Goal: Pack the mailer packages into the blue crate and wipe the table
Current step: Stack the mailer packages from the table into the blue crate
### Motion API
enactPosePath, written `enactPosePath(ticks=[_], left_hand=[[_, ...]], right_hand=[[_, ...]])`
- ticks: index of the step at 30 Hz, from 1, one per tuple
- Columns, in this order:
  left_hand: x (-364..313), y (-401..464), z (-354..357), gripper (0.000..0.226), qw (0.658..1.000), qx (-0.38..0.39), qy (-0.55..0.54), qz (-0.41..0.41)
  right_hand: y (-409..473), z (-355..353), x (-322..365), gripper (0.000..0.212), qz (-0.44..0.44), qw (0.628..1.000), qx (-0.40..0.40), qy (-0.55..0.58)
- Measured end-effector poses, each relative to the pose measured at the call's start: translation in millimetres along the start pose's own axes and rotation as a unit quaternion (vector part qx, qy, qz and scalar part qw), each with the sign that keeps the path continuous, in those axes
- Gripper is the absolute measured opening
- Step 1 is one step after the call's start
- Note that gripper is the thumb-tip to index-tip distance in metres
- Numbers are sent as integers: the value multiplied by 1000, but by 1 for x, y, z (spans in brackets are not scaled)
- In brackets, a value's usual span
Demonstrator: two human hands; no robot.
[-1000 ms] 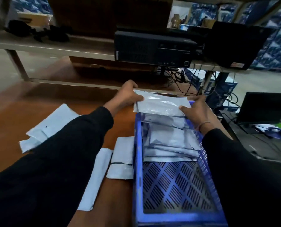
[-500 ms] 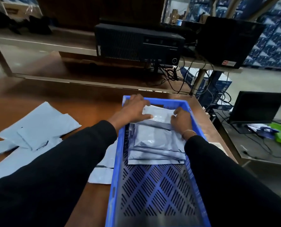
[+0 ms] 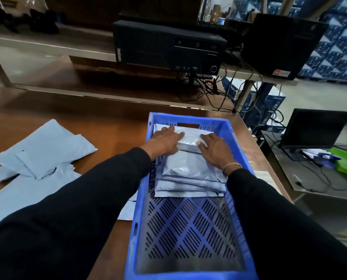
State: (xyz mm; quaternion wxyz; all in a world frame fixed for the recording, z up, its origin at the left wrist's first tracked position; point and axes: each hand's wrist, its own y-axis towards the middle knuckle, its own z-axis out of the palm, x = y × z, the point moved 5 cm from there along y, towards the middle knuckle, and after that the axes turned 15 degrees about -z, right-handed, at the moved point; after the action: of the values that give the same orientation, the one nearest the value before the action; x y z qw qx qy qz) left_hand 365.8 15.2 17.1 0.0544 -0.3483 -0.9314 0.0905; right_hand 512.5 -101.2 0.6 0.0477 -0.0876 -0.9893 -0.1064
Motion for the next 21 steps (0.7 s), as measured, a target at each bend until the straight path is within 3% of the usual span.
enactPosePath(ticks=[5,10,16,21], left_hand=[[-3,-6,-4,80,1000,4,-4,2],[3,-18,-17,71,996,-62,-57,39],[55,-34,-29,61,959,-134,-235,81],[135,-54,-25,46,936,-174,-305,36]], right_hand=[[-2,-3,6,55,15,1000,16,18],[0,-14,18,57,11,1000,-9,22],[20,-34,61,46,-16,992,-101,74],[51,-48,122,32,-58,975,-176,120]])
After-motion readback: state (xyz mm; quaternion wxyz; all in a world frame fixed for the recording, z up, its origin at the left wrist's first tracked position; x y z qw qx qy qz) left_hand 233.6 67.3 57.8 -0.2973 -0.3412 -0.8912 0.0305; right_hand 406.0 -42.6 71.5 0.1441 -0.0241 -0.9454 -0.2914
